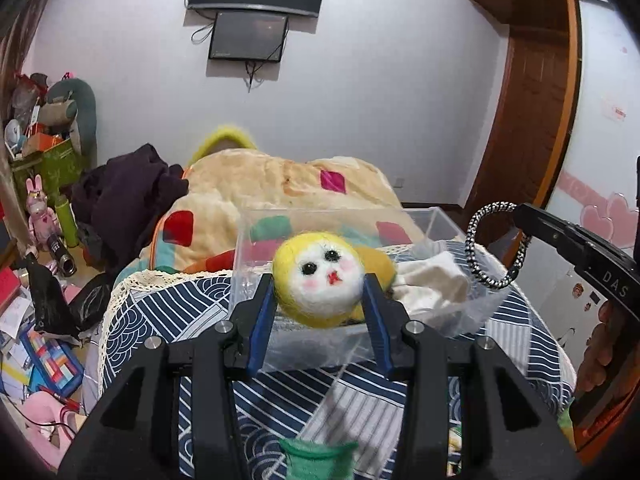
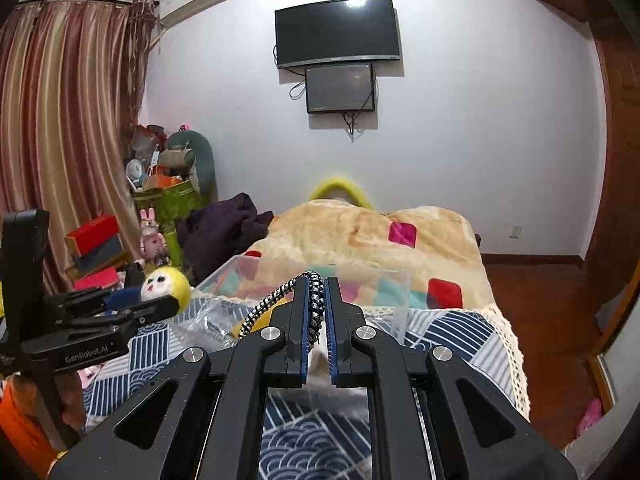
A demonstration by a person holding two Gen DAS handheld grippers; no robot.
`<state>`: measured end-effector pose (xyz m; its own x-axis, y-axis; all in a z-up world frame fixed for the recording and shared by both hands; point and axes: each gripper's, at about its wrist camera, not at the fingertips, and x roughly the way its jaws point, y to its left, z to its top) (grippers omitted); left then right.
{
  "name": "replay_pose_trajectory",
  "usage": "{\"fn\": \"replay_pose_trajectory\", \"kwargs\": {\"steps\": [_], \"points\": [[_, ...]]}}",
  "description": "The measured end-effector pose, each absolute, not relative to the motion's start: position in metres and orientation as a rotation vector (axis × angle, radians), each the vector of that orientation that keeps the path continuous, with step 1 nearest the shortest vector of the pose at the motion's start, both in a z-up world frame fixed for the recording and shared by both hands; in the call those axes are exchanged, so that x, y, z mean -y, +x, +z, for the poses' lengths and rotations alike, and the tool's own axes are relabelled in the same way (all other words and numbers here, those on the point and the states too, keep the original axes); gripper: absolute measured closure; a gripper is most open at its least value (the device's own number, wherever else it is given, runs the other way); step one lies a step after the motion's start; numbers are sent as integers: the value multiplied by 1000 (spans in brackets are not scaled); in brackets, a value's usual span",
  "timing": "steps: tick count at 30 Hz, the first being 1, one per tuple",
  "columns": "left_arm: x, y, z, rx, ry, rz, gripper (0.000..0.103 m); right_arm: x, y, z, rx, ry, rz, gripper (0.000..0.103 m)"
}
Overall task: Organize soft objects
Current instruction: 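Drop the plush ball into the box with the left tool while the right tool drops the cord in, then grasp the green knitted glove with the left tool while the right tool grasps the floral cloth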
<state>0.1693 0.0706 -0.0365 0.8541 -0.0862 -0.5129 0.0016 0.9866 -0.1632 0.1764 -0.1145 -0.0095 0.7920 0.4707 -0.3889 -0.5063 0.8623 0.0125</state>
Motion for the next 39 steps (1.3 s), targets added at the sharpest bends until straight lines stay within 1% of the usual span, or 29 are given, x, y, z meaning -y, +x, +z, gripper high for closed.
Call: {"fn": "replay_pose_trajectory", "kwargs": {"steps": [12,17,20,22,24,25,27,28,29,31,32,33,34,35,36,37,38,39], "points": [[-66,208,-74,-661,-124,-38,60,91,202,-46,-523,-166,505,96],[-66,209,-76,-660,-126,-34,59,93,201,-53,-551,-194,503,96],[-66,207,-74,-665,-117,-22,54,95,201,-51,-560,-203,504,96],[-65,204,-72,-664,-111,-22,46,95,200,-49,-567,-205,510,93],[-65,199,-69,-654,-102,-20,40,99,195,-45,-558,-206,514,84],[-64,195,-67,-647,-95,-18,36,101,193,-43,-550,-205,515,82],[-62,189,-62,-634,-85,-18,33,103,188,-38,-531,-202,514,70],[-61,184,-59,-626,-81,-21,31,105,183,-34,-518,-201,516,68],[-61,182,-56,-622,-79,-23,30,107,180,-31,-507,-199,516,63],[-59,171,-50,-606,-75,-30,24,113,168,-23,-473,-195,514,54],[-58,166,-47,-600,-72,-31,22,114,164,-20,-464,-192,515,44],[-57,161,-44,-593,-69,-31,16,117,158,-16,-452,-189,519,32],[-56,153,-40,-582,-66,-28,9,119,152,-13,-438,-187,521,26],[-55,148,-38,-573,-64,-26,7,121,147,-10,-424,-187,516,16],[-54,143,-35,-563,-63,-26,4,123,140,-8,-403,-191,508,11],[-54,136,-33,-555,-61,-28,3,124,133,-7,-388,-199,505,9],[-53,130,-31,-551,-58,-32,3,123,128,-6,-381,-207,505,3],[-52,126,-30,-550,-58,-33,3,122,123,-7,-377,-213,508,0]]}}
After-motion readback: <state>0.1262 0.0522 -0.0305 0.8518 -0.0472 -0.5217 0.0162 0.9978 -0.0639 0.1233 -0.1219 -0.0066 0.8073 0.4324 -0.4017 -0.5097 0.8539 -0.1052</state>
